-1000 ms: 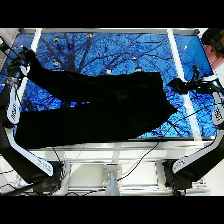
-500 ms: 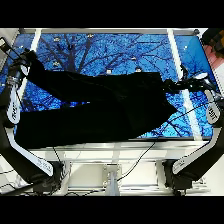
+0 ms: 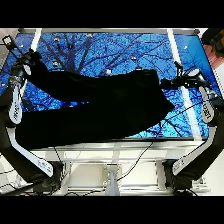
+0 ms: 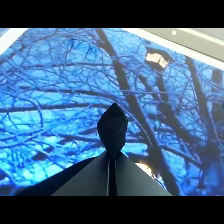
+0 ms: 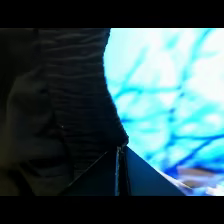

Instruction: Fold the clothes and pants, and hang the long-sleeved shirts on hangers.

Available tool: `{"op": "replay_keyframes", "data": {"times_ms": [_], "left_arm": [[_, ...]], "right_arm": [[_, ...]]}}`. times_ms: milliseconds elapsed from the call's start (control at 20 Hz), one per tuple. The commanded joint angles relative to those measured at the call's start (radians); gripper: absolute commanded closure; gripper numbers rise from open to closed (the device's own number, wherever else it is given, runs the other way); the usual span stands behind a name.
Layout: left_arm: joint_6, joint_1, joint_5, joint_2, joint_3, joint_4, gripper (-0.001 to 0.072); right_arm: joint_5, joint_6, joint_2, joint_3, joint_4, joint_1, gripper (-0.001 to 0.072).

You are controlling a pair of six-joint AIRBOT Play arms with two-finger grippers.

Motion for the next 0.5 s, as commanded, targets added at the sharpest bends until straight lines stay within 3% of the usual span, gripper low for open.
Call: {"op": "replay_keyframes", "data": {"times_ms": [0, 450], "left_arm": [[0.031, -0.007, 0.01, 0.0, 0.0, 0.0, 0.0695], [0.008, -0.042, 0.054, -0.032, 0.004, 0.0, 0.0697]], "right_arm": [[-0.017, 0.042, 0.007, 0.081, 0.009, -0.014, 0.0694], [-0.042, 0.242, 0.007, 0.142, -0.127, -0.119, 0.0694]]}}
